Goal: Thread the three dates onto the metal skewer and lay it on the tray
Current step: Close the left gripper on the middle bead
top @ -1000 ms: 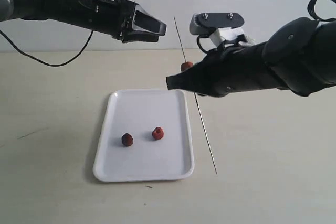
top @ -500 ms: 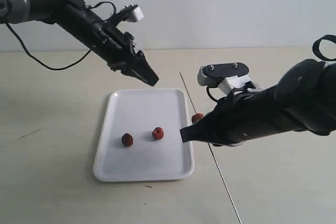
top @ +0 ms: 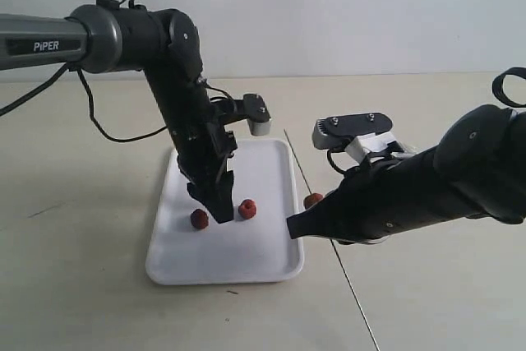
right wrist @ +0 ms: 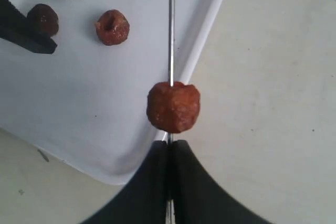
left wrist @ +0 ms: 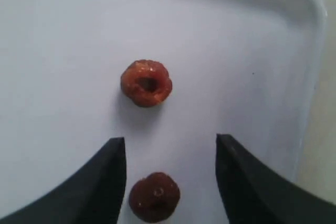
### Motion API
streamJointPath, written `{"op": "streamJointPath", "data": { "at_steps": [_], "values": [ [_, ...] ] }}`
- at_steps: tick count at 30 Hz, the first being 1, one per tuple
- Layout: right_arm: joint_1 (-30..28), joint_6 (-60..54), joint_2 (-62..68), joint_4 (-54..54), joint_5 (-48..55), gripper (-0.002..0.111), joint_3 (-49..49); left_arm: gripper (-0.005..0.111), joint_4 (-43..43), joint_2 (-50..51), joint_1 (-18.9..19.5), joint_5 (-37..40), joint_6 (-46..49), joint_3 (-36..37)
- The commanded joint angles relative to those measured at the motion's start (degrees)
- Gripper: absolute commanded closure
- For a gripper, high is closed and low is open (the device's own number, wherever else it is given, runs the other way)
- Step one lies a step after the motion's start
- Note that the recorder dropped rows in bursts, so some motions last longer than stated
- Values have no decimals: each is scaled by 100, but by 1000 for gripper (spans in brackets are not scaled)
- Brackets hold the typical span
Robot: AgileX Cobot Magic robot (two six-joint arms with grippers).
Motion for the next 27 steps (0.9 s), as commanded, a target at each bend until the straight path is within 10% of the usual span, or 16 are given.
{"op": "streamJointPath", "data": {
  "at_steps": [1,27],
  "values": [
    [-15,-79,-38,-22,-2,108,33,55,28,-75,-29,-128,-56,28],
    [-15,-24,-38,-36,-75,108,38,55,141,0,-363,-804,775,28]
  ]
}}
